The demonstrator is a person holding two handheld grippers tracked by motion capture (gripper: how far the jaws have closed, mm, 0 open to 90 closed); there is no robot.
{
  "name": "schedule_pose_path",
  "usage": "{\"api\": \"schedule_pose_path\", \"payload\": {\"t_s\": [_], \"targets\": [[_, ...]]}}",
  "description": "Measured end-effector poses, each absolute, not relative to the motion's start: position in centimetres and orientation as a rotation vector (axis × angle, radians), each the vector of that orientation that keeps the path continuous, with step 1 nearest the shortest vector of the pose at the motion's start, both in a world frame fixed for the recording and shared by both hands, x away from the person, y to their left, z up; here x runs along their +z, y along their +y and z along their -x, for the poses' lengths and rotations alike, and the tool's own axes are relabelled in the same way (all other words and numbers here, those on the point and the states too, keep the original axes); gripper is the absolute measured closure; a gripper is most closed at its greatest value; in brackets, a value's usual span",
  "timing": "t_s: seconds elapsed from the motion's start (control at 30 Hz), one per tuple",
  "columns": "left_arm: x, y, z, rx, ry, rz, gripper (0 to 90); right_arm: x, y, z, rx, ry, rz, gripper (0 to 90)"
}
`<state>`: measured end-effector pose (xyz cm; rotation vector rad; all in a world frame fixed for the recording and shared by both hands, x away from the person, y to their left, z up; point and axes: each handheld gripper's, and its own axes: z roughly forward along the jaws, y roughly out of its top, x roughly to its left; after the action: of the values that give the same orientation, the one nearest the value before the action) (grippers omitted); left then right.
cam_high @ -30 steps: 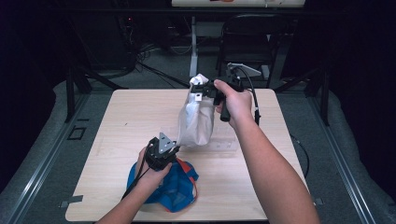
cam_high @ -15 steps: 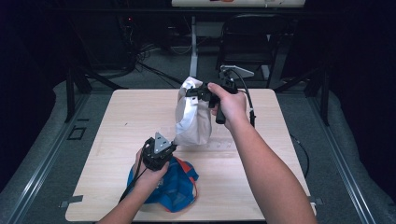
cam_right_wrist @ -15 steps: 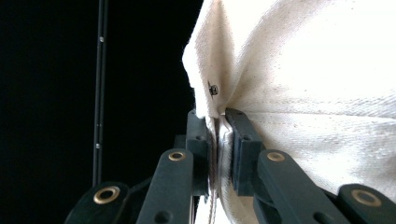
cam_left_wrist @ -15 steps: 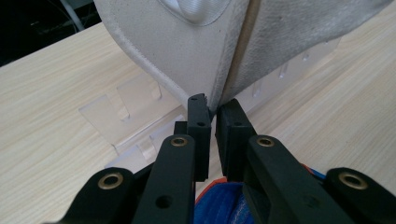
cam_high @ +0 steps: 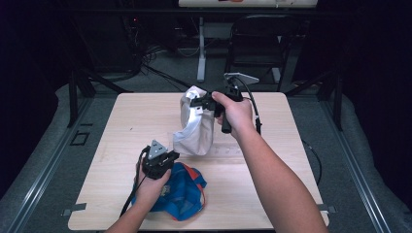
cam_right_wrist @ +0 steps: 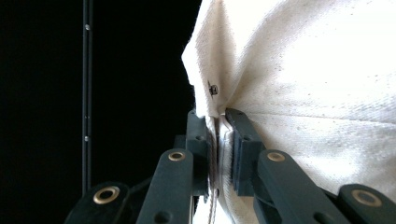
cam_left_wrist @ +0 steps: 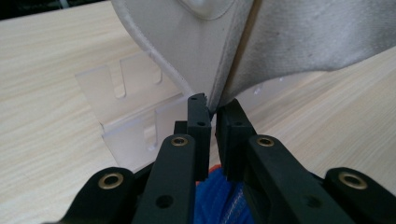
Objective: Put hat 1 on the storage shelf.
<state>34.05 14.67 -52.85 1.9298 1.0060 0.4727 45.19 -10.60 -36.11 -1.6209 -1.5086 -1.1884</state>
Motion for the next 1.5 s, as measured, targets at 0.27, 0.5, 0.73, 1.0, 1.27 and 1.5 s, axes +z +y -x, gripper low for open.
{"api": "schedule_pose_path", "payload": {"t_s": [0.27, 0.5, 0.73, 1.0, 1.27, 1.5], "targets": [[-53.6, 14.7, -34.2, 0.436, 1.038, -1.928, 85.6, -37.1, -10.6, -45.2, -1.158, -1.527, 1.645, 80.8], [-54.0, 15.3, -34.6, 0.363, 1.095, -1.938, 85.7, -38.3, -10.9, -45.4, -1.125, -1.54, 1.674, 80.9], [-54.8, 14.8, -34.5, 0.398, 1.093, -1.971, 85.3, -39.1, -10.9, -45.5, -1.099, -1.568, 1.694, 80.8], [-54.1, 15.6, -33.5, 0.419, 1.051, -1.939, 70.4, -38.7, -11.6, -45.4, -1.137, -1.586, 1.697, 71.9], [-52.9, 18.3, -32.1, 0.409, 1.057, -1.928, 58.1, -37.2, -13.0, -44.2, -1.198, -1.704, 1.733, 64.8], [-52.5, 21.4, -31.0, 0.397, 1.118, -1.903, 56.2, -36.0, -14.8, -42.6, -1.216, -1.826, 1.758, 62.5]]}}
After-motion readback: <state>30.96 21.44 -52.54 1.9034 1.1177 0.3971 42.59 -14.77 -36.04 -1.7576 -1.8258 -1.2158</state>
